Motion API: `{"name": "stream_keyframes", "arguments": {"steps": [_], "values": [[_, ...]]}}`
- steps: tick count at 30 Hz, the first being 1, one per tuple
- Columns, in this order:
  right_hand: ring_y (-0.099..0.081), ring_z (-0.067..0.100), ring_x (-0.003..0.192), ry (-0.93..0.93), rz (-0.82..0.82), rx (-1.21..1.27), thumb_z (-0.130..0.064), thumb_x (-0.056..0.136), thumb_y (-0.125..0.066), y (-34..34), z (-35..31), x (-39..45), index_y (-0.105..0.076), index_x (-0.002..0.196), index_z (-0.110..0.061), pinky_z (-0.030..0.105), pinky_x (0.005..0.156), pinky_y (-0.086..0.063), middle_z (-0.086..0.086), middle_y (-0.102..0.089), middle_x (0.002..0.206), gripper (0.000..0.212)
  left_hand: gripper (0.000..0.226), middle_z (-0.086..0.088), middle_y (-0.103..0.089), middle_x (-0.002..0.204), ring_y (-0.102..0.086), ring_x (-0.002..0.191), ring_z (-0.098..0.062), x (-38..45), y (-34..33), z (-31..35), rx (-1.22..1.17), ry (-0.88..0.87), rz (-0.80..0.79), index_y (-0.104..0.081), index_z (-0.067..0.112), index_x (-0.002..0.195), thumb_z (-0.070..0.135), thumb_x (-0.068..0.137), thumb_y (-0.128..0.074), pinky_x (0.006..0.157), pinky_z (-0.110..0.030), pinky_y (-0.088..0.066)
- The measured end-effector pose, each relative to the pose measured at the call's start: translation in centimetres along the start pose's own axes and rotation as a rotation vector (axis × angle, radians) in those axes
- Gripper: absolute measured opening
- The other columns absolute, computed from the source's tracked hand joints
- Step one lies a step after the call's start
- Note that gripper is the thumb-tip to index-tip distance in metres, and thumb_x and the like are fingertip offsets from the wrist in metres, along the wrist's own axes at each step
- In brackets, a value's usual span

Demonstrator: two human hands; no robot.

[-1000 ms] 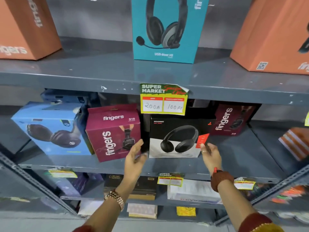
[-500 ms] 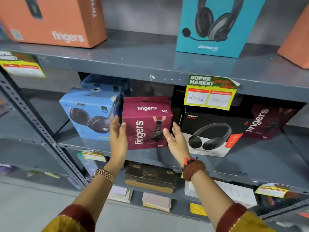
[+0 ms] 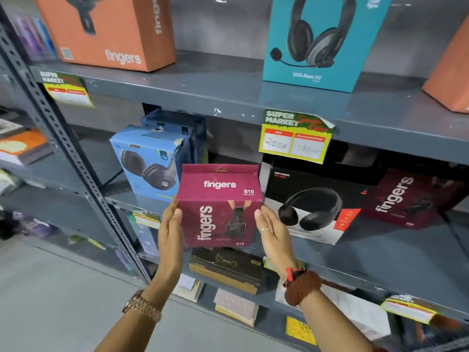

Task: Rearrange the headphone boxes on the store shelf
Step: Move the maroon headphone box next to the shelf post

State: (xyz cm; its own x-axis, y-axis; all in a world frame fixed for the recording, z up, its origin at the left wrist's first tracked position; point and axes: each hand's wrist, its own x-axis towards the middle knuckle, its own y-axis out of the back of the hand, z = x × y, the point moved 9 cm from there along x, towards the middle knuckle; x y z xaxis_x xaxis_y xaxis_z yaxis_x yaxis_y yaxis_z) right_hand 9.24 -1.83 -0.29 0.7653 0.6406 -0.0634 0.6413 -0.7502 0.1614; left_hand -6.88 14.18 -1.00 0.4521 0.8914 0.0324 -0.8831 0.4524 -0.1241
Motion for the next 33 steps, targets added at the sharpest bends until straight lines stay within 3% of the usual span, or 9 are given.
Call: {"name": "stream_keyframes", "arguments": {"steps": [3,5,8,11,15,20,27,30,33], "values": [[-0.049,0.01,0.126,-0.004,-0.077,0.022,-0.045,0.091,-0.045,2.5,1.1,-3.7,-0.047,0.134,-0.025,0.033,0.111,-0.036,-0.007,-0.051,0.137,0.047,0.038,0.007,-0.055,0.135,-0.054,0.121,-0.012,-4.8,-0.6,0.7,-0.021,-0.034,0.064,-0.052,0.039,0.128,0.049,0.092,-0.044,0.107,-0.043,-0.041],[-0.051,0.006,0.124,0.011,-0.097,0.034,-0.046,0.09,-0.045,5.1,1.7,-6.0,-0.048,0.132,-0.031,0.029,0.108,-0.038,-0.012,-0.054,0.133,0.044,0.035,0.001,-0.056,0.135,-0.055,0.119,-0.012,-7.9,-2.0,1.1,-0.031,-0.06,0.099,-0.052,0.029,0.131,0.033,0.097,-0.042,0.107,-0.039,-0.04],[-0.056,-0.004,0.108,0.019,-0.094,0.07,-0.043,0.091,-0.045,9.2,2.2,-8.3,-0.055,0.103,-0.053,0.014,0.092,-0.042,-0.032,-0.058,0.109,0.018,0.045,-0.005,-0.058,0.135,-0.054,0.125,-0.023,-11.1,-5.1,1.0,0.019,-0.058,0.086,-0.055,0.028,0.13,0.043,0.088,-0.044,0.109,-0.049,-0.04],[-0.058,-0.001,0.11,0.015,-0.019,0.09,-0.046,0.089,-0.048,15.1,3.3,-9.8,-0.061,0.095,-0.052,0.021,0.097,-0.043,-0.028,-0.063,0.109,0.015,0.051,-0.002,-0.06,0.133,-0.054,0.126,-0.022,-14.0,-9.8,0.5,0.032,-0.025,0.058,-0.056,0.028,0.129,0.045,0.083,-0.041,0.109,-0.049,-0.04],[-0.055,0.003,0.119,0.031,0.082,0.079,-0.069,0.076,-0.049,22.6,4.1,-11.0,-0.061,0.115,-0.039,0.031,0.106,-0.041,-0.015,-0.063,0.125,0.051,0.046,0.01,-0.065,0.124,-0.06,0.115,-0.015,-16.2,-16.9,-0.5,0.029,-0.003,-0.047,-0.057,0.038,0.124,0.049,0.082,-0.041,0.101,-0.045,-0.047],[-0.055,0.007,0.12,-0.005,0.319,0.104,-0.079,0.063,-0.053,32.7,5.7,-11.4,-0.06,0.118,-0.032,0.038,0.109,-0.04,-0.01,-0.06,0.13,0.073,0.027,0.008,-0.064,0.106,-0.064,0.087,0.004,-18.6,-27.2,-0.9,-0.05,0.004,-0.231,-0.053,0.018,0.121,0.025,0.097,-0.043,0.064,-0.009,-0.05],[-0.053,0.01,0.106,-0.046,0.439,0.174,-0.045,0.09,-0.047,40.6,6.3,-10.1,-0.051,0.129,-0.021,0.042,0.111,-0.037,-0.006,-0.05,0.128,0.046,0.04,-0.004,-0.06,0.122,-0.06,0.103,-0.008,-17.8,-37.9,-1.9,-0.003,0.017,-0.384,-0.046,0.011,0.131,0.019,0.093,-0.054,0.073,-0.011,-0.05],[-0.051,0.011,0.108,-0.032,0.436,0.164,-0.046,0.091,-0.044,42.0,6.0,-9.3,-0.057,0.103,-0.039,0.044,0.112,-0.035,-0.01,-0.048,0.121,0.019,0.044,-0.003,-0.057,0.123,-0.057,0.101,-0.002,-17.2,-40.2,-2.4,0.044,-0.015,-0.391,-0.044,0.014,0.132,0.019,0.091,-0.057,0.075,-0.009,-0.049],[-0.052,0.009,0.104,-0.043,0.458,0.131,-0.054,0.089,-0.043,43.3,6.1,-8.6,-0.058,0.082,-0.04,0.045,0.111,-0.035,-0.012,-0.052,0.111,0.022,0.045,-0.004,-0.056,0.126,-0.056,0.104,-0.002,-16.7,-41.9,-3.1,0.091,-0.022,-0.427,-0.043,0.015,0.132,0.018,0.09,-0.058,0.078,-0.012,-0.049]]}}
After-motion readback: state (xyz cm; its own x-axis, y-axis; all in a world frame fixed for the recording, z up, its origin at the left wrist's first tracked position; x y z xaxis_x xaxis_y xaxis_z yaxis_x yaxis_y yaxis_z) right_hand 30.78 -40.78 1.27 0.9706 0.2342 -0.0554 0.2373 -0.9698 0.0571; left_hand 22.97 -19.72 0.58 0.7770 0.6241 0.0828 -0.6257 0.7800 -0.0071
